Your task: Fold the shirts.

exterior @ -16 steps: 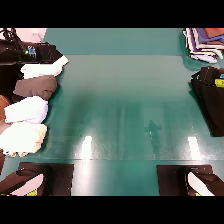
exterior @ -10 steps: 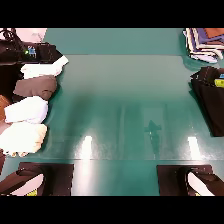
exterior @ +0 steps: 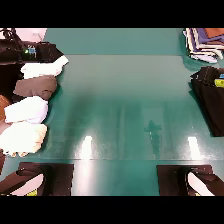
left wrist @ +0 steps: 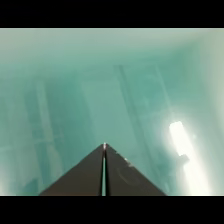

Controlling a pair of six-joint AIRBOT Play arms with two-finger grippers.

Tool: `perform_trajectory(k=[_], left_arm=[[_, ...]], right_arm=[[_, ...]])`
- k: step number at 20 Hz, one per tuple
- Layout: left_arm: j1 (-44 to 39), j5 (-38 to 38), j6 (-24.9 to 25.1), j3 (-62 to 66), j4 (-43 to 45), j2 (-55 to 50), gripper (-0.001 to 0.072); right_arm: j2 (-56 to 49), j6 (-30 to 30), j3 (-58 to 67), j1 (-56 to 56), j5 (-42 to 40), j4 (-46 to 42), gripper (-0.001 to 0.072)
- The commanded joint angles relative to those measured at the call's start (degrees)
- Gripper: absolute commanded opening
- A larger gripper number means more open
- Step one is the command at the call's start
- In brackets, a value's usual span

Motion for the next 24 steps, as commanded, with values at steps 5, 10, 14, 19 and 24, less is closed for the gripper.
perform_trajectory(k=[5, 10, 14, 19, 24], left_arm=[[0.0, 9.4, 3.8, 0.0, 5.8, -0.2, 0.0160], [1.5, 11.5, 1.0, -0.1, 24.4, -7.6, 0.0550], [8.5, 14.0, -1.7, -0.1, 25.5, -20.5, 0.0551], [12.6, 22.3, -1.7, 0.0, 24.8, -32.9, 0.0551], [12.6, 25.0, -1.7, 5.8, 24.6, -41.1, 0.0550]], right_arm=[[0.0, 0.0, 0.0, 0.0, 0.0, 0.0, 0.0014], [0.0, 0.0, 0.0, 0.0, 0.1, 0.2, 0.0013], [0.0, 0.0, 0.0, 0.0, 0.1, 0.4, 0.0014], [0.0, 0.0, 0.0, 0.0, 0.1, 0.4, 0.0013], [0.0, 0.0, 0.0, 0.1, 0.0, 0.5, 0.0013]])
